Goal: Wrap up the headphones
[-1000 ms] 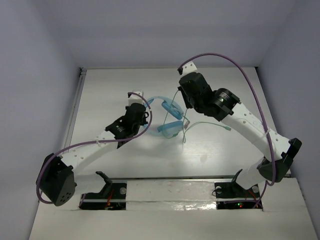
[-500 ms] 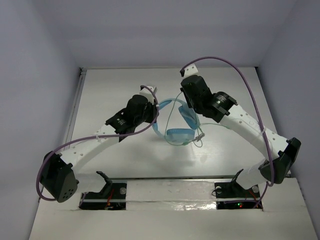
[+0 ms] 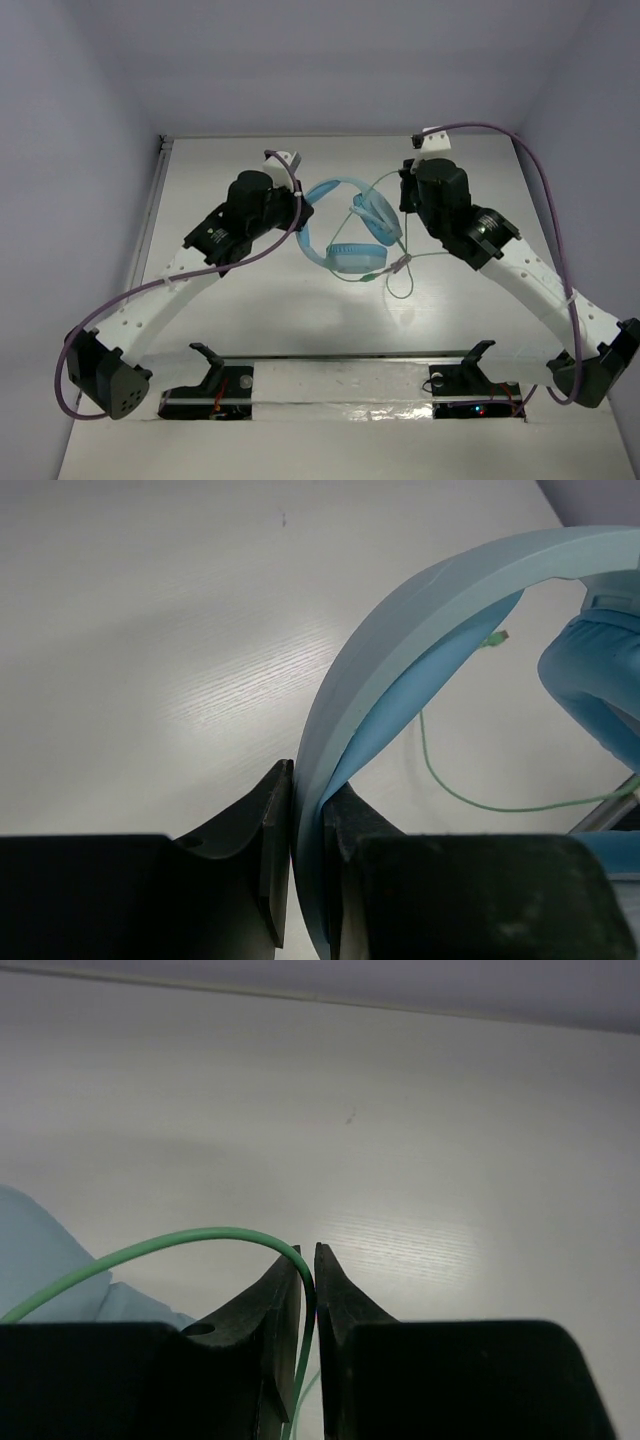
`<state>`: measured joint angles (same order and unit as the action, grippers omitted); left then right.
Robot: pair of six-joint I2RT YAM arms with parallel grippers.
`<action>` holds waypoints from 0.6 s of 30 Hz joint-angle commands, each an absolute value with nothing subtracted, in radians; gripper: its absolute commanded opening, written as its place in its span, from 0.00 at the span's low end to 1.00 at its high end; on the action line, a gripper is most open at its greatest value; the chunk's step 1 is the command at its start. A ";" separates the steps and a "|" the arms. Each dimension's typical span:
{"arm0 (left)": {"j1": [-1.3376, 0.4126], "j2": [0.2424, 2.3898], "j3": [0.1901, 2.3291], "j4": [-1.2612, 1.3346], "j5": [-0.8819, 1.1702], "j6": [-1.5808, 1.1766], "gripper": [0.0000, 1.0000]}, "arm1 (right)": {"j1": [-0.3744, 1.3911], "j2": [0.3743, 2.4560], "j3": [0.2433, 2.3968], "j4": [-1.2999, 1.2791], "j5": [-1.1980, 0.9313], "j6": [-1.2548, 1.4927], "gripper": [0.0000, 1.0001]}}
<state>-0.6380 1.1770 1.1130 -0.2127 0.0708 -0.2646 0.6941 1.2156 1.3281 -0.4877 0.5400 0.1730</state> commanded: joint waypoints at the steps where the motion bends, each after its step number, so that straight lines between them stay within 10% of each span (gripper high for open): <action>1: -0.603 1.117 1.161 -0.132 0.218 -0.301 0.00 | 0.690 1.227 1.260 -0.339 0.486 0.213 0.17; 18: -0.492 1.100 1.157 -0.045 0.572 -0.385 0.00 | 0.623 1.170 0.994 0.081 0.155 0.291 0.49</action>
<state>-0.4950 1.1484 1.1133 -0.1825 0.4484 -0.3103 0.6365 1.1969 1.0203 -0.0994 0.2760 0.2615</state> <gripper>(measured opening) 0.106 0.488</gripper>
